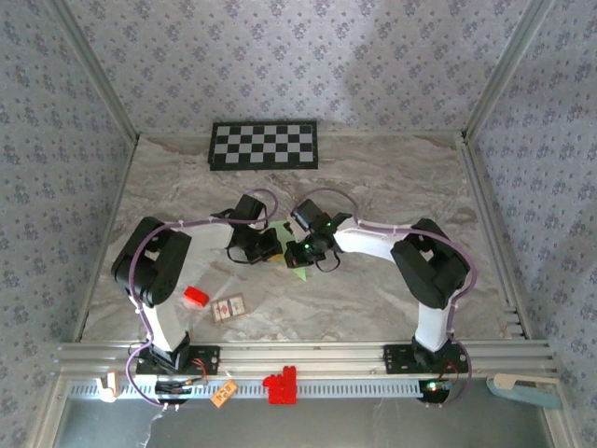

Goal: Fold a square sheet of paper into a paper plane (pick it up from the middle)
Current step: Third fold the triangle at the center of the table.

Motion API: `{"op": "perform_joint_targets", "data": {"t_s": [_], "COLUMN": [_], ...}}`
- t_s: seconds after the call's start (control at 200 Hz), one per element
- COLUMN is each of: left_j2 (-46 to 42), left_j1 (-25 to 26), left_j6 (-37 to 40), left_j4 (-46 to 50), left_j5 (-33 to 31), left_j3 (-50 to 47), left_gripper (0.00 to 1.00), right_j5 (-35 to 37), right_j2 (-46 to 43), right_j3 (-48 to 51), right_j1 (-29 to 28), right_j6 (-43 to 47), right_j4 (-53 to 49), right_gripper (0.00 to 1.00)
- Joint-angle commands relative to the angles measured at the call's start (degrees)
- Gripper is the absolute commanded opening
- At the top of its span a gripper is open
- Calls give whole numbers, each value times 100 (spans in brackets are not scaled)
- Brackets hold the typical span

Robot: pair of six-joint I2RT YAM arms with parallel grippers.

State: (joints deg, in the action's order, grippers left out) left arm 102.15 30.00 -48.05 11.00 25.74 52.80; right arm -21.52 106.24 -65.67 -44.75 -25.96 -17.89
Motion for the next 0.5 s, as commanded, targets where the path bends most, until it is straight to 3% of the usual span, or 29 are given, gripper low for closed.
{"op": "perform_joint_targets", "data": {"t_s": [0.0,0.37,0.495], "left_j2": [350,410,479], "left_j1": [-22,-36,-98], "left_j6": [-15,-93,-82], "left_j4": [630,678,703], "left_j5": [-474,-590,-666], "left_j3": [-152,-226,-291], "left_gripper": [5,4,2], "right_j5": [-50,-98,-144], "right_j2": [270,602,427], "right_j3": [-191,-315,288], "right_j1": [33,98,123], "right_j6": [-59,-46,9], "right_j4": [-73,-131,-207], "right_gripper": [4,4,3]}}
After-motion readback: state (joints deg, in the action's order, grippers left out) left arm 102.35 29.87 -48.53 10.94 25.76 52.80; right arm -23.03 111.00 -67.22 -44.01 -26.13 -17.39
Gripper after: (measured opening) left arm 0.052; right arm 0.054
